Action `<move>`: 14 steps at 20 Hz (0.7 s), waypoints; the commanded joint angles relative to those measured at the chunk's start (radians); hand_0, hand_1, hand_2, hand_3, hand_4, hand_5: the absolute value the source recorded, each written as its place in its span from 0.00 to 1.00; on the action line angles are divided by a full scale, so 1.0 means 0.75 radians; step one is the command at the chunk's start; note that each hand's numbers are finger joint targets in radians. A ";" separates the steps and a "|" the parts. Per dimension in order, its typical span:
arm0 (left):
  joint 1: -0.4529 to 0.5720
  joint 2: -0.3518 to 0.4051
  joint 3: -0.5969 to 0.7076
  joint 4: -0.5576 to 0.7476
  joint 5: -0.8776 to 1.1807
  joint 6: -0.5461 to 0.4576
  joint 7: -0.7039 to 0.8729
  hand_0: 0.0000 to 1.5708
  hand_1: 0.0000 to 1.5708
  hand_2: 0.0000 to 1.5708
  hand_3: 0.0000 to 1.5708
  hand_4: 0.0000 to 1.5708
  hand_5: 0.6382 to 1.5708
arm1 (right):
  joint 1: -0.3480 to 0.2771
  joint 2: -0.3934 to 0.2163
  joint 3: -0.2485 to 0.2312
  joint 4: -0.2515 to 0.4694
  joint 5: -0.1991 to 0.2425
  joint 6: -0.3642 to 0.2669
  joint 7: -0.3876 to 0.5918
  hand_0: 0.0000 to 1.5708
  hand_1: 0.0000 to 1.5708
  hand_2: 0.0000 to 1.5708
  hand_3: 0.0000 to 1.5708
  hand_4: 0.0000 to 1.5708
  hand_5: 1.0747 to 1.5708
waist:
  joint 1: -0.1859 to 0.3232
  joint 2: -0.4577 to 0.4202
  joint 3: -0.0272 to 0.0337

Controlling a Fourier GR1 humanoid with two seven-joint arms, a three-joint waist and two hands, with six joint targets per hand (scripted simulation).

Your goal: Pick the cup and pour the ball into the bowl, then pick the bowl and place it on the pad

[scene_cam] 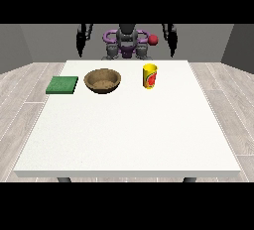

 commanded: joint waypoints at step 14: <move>-0.040 -0.158 -0.112 -0.426 0.101 0.240 0.616 0.00 0.00 0.00 0.00 0.38 0.99 | -0.044 -0.006 -0.028 -0.469 -0.174 -0.089 0.692 0.00 0.00 0.00 0.00 0.52 0.91 | -0.042 -0.440 0.0029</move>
